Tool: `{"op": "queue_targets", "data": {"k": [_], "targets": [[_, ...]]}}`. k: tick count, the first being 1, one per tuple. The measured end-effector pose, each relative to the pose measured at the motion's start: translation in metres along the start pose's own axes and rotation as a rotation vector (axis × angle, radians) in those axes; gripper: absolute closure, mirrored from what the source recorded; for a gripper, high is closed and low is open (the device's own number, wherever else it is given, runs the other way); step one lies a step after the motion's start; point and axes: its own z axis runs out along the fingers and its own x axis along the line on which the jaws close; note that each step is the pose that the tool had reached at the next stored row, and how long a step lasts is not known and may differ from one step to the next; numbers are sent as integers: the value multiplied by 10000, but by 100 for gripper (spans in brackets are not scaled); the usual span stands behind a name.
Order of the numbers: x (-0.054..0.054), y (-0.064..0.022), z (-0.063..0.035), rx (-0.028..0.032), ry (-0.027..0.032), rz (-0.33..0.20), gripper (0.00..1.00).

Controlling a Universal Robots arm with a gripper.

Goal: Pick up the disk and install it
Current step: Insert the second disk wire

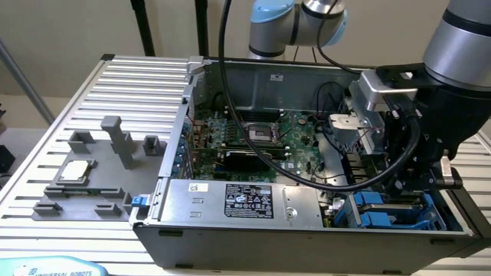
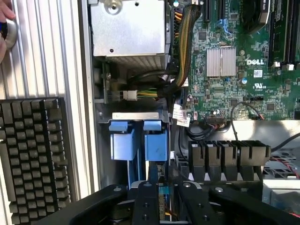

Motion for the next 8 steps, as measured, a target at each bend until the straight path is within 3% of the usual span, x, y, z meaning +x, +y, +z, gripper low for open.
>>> {"op": "queue_targets", "data": {"k": [8], "targets": [[1,10,-1,1,-12,2,76]]}}
